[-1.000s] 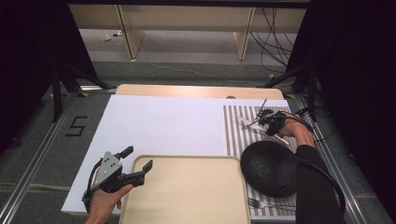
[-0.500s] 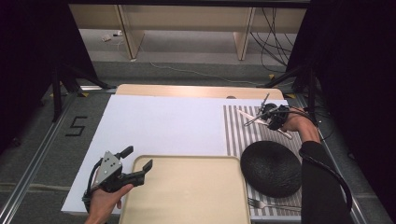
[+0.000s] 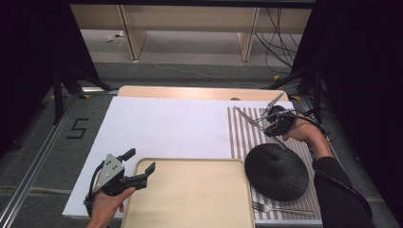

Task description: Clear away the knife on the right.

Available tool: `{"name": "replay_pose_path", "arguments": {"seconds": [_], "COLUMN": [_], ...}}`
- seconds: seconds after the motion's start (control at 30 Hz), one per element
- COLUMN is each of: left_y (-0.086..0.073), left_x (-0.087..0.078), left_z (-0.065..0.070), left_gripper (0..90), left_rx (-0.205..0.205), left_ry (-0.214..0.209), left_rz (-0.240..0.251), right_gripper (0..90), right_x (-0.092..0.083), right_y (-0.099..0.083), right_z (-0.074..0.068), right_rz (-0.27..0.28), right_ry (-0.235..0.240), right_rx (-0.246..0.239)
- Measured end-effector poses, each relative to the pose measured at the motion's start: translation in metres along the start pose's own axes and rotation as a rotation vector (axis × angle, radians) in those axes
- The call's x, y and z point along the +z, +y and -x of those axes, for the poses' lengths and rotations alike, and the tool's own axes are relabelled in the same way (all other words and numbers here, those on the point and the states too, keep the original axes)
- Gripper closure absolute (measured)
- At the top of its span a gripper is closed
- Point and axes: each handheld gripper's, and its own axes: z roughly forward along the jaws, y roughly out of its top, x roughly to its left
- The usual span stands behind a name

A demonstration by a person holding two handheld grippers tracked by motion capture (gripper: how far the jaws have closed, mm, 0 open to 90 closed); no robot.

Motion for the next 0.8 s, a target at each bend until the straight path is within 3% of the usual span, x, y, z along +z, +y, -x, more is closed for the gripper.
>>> {"name": "replay_pose_path", "arguments": {"seconds": [0.4, 0.8], "left_y": [0.001, 0.0], "left_x": [-0.002, -0.001], "left_z": [0.0, -0.001], "left_gripper": [16.6, 16.6], "left_rx": [0.003, 0.004], "left_ry": [0.009, 0.013], "left_rz": [-0.005, -0.006], "right_gripper": [80.6, 80.6], "right_x": [-0.013, -0.022], "right_y": [0.008, -0.001], "right_z": [-0.054, -0.097], "right_rz": [0.132, 0.225], "right_ry": [0.071, 0.146], "right_rx": [0.017, 0.054]}}
